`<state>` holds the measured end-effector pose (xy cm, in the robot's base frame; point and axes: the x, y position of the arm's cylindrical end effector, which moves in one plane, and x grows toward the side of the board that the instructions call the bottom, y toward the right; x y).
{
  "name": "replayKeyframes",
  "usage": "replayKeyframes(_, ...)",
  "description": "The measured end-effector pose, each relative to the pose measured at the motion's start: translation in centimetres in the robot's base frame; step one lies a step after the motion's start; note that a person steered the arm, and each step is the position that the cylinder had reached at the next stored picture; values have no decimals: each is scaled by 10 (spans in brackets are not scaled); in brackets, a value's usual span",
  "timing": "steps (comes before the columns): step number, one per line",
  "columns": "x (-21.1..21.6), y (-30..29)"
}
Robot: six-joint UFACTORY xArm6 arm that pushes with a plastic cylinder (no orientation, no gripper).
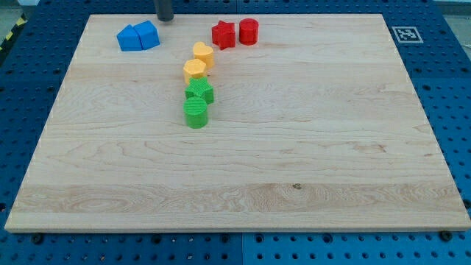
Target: Push blue cube along with blue triangle towards center left
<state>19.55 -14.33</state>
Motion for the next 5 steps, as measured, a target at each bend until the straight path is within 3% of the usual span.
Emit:
replayKeyframes(1,7,1)
replayKeyframes(2,41,1)
replayKeyframes(5,48,-15)
